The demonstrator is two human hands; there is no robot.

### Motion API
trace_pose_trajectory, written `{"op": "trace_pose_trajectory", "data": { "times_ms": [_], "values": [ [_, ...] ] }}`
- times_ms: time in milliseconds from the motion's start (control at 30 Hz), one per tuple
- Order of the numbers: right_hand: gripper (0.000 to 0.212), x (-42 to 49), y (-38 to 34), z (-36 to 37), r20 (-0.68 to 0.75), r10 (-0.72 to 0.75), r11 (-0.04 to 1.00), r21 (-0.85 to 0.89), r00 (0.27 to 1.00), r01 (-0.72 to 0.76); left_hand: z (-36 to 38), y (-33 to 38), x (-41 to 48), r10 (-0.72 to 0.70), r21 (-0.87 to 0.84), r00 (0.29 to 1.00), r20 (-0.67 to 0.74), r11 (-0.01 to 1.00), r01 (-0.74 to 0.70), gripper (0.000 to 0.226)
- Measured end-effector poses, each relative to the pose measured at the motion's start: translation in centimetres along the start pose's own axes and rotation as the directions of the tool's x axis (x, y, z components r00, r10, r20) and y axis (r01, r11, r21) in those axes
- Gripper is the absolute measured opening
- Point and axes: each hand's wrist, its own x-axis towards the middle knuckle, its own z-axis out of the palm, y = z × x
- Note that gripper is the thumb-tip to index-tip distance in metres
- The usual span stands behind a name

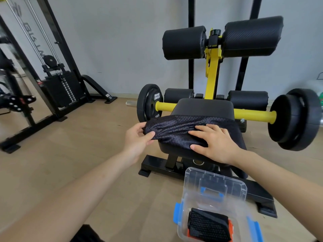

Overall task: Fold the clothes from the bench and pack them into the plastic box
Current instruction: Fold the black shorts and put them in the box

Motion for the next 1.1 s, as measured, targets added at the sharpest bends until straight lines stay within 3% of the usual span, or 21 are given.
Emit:
{"op": "trace_pose_trajectory", "data": {
  "times_ms": [133,267,433,533,633,767,867,1000,1100],
  "values": [
    [0.057,-0.3,0.5,-0.7,-0.003,-0.035,0.990,0.140,0.999,0.035,1.1,0.6,0.4,0.100,0.001,0.992,-0.076,0.995,-0.100,0.037],
    [0.047,-0.7,2.2,-2.6,-0.125,0.020,0.937,0.349,0.992,0.025,2.8,1.8,1.4,0.163,-0.031,0.981,-0.110,0.985,-0.167,0.032],
    [0.047,-0.7,5.4,-3.6,-0.091,0.157,0.951,0.283,0.983,-0.126,4.9,3.5,3.5,0.116,-0.162,0.973,-0.198,0.975,-0.149,0.028],
    [0.066,-0.7,5.3,-3.3,-0.003,0.119,0.963,0.244,0.993,-0.114,4.3,3.2,4.6,0.098,-0.148,0.964,-0.248,0.979,-0.137,0.023],
    [0.060,0.2,3.8,-2.1,0.048,0.084,0.992,0.089,0.995,-0.088,2.5,2.7,5.2,0.077,-0.140,0.955,-0.287,0.983,-0.121,0.019],
    [0.062,2.6,1.0,-0.5,0.039,0.040,0.999,0.019,0.998,-0.040,-0.8,2.4,6.1,0.024,-0.181,0.938,-0.345,0.979,-0.092,0.021],
    [0.062,4.4,-1.1,0.1,0.048,-0.037,0.998,0.060,0.998,0.034,-3.1,2.4,6.5,0.026,-0.170,0.917,-0.398,0.980,-0.102,0.020],
    [0.053,4.7,-2.3,-0.7,-0.043,-0.136,0.954,0.264,0.990,0.143,-4.6,2.9,6.6,0.072,-0.104,0.905,-0.418,0.986,-0.127,0.027],
    [0.049,3.6,-1.2,-2.2,-0.091,-0.112,0.976,0.177,0.990,0.127,-3.9,3.6,5.9,0.176,-0.017,0.917,-0.358,0.981,-0.195,0.027]
  ]
}}
